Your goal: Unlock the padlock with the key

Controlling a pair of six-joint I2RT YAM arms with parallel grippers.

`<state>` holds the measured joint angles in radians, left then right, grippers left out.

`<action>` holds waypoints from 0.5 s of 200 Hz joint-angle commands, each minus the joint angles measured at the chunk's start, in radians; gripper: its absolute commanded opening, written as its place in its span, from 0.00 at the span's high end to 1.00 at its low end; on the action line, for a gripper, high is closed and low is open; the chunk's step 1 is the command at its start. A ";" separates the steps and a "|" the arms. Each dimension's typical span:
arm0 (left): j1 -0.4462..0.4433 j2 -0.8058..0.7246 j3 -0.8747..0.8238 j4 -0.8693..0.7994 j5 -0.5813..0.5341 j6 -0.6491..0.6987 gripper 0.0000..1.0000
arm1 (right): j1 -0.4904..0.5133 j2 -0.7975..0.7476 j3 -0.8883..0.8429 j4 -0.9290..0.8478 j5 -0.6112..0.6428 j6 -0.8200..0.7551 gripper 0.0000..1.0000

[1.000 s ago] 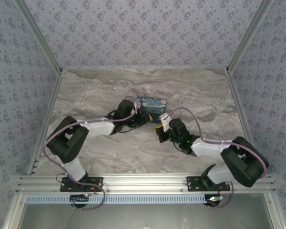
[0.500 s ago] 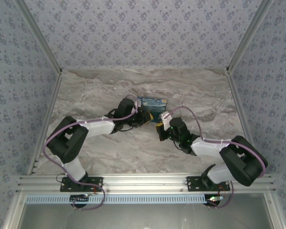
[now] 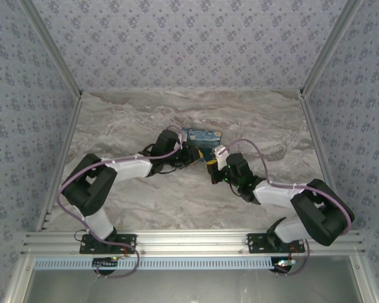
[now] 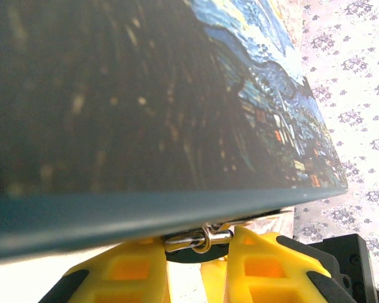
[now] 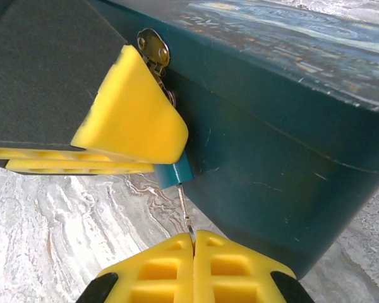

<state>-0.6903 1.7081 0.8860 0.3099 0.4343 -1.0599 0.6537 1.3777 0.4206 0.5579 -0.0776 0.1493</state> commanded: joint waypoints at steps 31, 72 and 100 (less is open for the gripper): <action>-0.011 -0.010 0.034 0.026 0.038 0.004 0.86 | -0.012 0.033 0.024 0.061 -0.040 0.031 1.00; -0.010 -0.010 0.031 0.028 0.045 0.003 0.86 | -0.022 0.033 0.020 0.086 -0.042 0.045 1.00; -0.010 -0.011 0.026 0.031 0.049 -0.001 0.87 | -0.025 0.033 0.021 0.097 -0.039 0.047 1.00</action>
<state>-0.6895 1.7081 0.8860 0.3103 0.4335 -1.0603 0.6369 1.4067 0.4271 0.5880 -0.1146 0.1761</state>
